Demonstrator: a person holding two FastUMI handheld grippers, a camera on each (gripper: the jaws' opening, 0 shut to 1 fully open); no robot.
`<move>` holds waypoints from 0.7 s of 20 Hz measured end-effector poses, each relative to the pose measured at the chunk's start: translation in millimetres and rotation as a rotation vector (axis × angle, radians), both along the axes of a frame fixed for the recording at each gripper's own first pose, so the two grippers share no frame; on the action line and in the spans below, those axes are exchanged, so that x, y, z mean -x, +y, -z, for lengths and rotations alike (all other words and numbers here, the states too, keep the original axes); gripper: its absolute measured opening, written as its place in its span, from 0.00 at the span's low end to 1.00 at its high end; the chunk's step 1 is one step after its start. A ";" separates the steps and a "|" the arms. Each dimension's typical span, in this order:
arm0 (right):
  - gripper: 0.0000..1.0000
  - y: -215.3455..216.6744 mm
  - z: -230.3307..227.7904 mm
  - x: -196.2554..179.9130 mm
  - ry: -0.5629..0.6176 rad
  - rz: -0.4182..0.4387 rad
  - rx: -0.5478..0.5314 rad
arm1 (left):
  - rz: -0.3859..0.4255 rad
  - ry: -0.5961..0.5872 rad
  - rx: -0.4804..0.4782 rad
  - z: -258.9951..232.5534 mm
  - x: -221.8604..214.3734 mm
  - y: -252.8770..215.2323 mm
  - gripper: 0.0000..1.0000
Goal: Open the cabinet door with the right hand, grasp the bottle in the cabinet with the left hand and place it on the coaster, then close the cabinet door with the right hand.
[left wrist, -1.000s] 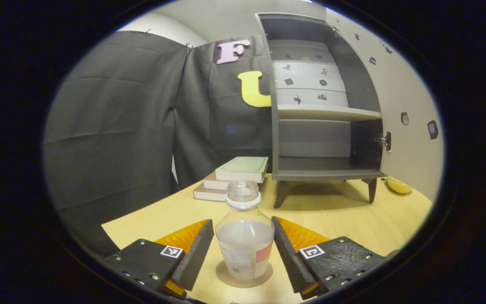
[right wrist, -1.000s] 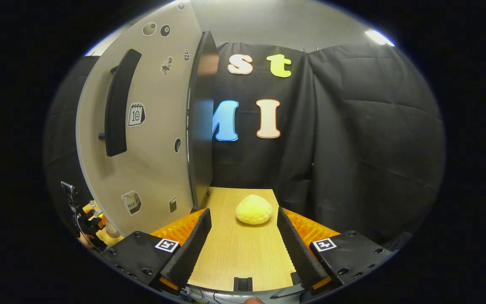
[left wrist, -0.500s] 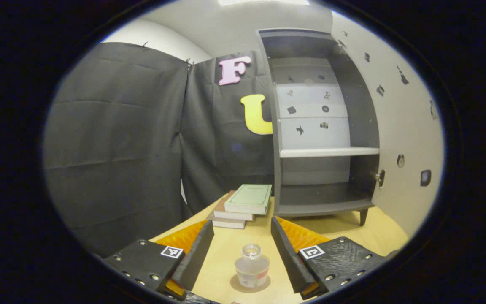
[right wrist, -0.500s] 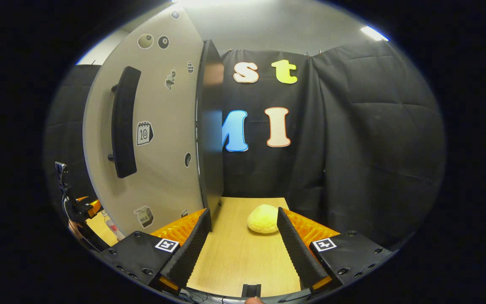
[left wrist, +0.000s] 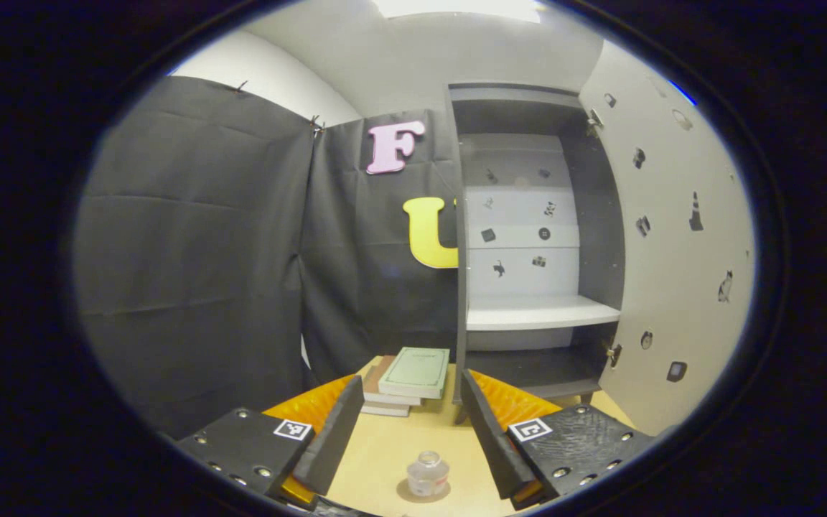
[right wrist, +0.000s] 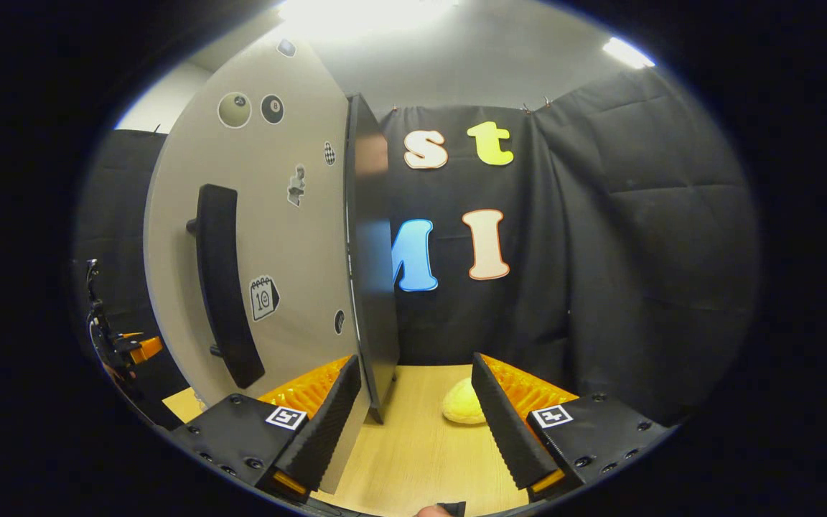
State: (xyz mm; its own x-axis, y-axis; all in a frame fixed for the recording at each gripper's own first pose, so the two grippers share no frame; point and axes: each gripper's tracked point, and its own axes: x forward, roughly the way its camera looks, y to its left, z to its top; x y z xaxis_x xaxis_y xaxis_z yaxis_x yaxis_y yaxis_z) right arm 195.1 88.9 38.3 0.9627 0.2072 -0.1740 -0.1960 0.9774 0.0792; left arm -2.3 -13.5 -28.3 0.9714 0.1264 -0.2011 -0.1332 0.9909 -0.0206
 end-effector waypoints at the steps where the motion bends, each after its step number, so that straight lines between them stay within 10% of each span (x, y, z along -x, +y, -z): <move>1: 0.98 5.0 -7.3 -0.2 -0.008 -0.002 -0.004 | 0.008 -0.001 0.008 -3.7 0.9 1.4 0.82; 14: 0.92 40.5 -43.5 4.1 -0.056 0.069 -0.022 | 0.167 -0.069 0.002 -23.2 -3.5 25.5 0.82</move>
State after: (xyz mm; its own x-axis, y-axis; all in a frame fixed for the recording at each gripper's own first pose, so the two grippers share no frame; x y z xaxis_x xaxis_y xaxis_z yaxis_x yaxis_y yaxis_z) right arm 191.0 129.4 81.8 0.9829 0.1436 -0.1154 -0.1334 0.9869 0.0912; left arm 1.2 12.0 -5.1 0.9903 -0.0386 -0.1336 0.0354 0.9990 -0.0264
